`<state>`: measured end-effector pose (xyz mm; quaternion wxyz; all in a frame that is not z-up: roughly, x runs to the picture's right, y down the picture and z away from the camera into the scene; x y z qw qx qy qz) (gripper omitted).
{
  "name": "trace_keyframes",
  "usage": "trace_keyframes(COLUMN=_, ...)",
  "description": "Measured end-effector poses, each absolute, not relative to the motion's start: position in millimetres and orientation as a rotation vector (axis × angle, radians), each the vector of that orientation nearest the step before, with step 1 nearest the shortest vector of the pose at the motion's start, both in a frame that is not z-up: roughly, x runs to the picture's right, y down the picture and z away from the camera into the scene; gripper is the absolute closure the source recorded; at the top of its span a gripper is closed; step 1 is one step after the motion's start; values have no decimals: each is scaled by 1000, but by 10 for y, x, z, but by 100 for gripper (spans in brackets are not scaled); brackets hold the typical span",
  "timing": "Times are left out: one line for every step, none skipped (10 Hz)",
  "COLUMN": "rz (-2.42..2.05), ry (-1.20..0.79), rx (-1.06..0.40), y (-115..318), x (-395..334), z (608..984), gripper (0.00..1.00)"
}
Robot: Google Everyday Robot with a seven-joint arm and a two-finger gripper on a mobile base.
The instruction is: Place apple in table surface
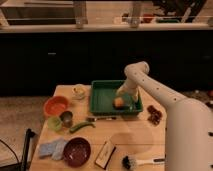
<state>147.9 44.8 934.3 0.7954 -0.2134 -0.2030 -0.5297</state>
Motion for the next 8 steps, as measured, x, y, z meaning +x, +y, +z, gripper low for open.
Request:
trace_keyframes(rz=-1147, ry=-445, rx=-449, y=423, x=1423, z=9334, gripper=20)
trace_keyframes(rz=-1155, ry=-453, rx=-441, y=411, x=1376, z=9328, gripper=20)
trace_keyframes(rz=-1169, ry=-467, rx=-430, y=396, x=1318, z=9311, gripper=20)
trace_keyframes(rz=-1175, ry=-474, rx=-425, y=398, x=1297, z=9303, gripper=20)
trace_keyframes(rz=-1186, ry=-485, rx=-419, y=396, x=1265, z=9291, gripper=20)
trace_keyframes(rz=-1201, ry=-501, rx=-418, y=434, x=1194, z=9285, gripper=20)
trace_keyframes(rz=-1222, ry=-522, rx=-415, y=466, x=1079, z=9273, gripper=20)
trace_keyframes(rz=-1236, ry=-542, rx=-421, y=528, x=1030, z=9270, gripper=20)
